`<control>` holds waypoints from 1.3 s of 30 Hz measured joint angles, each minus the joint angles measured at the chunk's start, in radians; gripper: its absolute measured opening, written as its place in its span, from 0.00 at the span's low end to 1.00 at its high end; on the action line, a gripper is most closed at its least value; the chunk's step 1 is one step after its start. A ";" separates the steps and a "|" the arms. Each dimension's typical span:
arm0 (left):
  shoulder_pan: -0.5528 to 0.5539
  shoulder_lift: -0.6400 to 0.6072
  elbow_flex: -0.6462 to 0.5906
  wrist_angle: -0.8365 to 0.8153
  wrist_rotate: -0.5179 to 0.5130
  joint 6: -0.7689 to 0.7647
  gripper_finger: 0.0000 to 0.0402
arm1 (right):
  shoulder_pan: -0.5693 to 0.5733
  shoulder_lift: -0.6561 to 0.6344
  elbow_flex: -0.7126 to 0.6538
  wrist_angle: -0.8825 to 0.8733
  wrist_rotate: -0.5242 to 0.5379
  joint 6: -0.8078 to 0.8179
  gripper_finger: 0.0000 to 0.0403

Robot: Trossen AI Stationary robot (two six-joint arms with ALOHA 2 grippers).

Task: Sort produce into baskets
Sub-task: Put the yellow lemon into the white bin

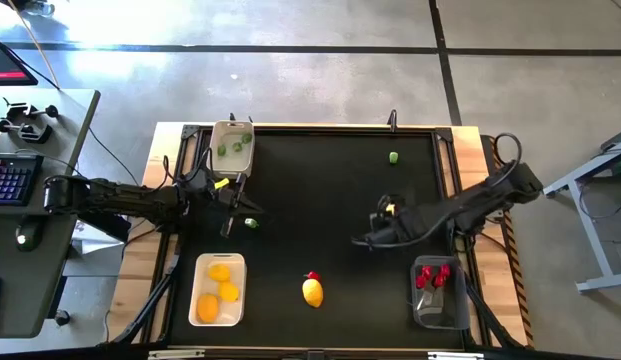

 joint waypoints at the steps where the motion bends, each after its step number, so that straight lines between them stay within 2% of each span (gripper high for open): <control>1: 0.000 0.000 0.000 -0.001 0.000 -0.002 0.00 | -0.019 0.000 -0.026 0.019 0.012 0.029 0.55; 11: 0.000 0.000 0.000 -0.025 0.003 0.001 0.00 | -0.155 0.001 -0.294 0.325 0.067 0.221 0.55; 17: 0.000 0.000 0.000 -0.018 0.003 0.017 0.00 | -0.215 0.015 -0.401 0.486 0.056 0.172 0.55; 25: 0.000 0.000 0.000 -0.017 0.003 0.009 0.00 | -0.233 0.083 -0.411 0.513 0.130 0.093 0.55; 31: 0.000 0.000 0.000 -0.018 0.003 0.008 0.00 | -0.245 0.090 -0.411 0.513 0.125 0.095 0.55; 34: 0.000 0.000 0.000 -0.018 0.003 0.001 0.00 | -0.252 0.091 -0.412 0.518 0.107 0.055 0.59; 36: 0.000 0.000 0.000 -0.018 0.003 0.000 0.00 | -0.254 0.096 -0.403 0.505 0.065 0.014 0.64; 39: 0.000 0.000 0.000 -0.020 0.003 0.000 0.00 | -0.259 0.094 -0.363 0.478 0.062 -0.042 0.71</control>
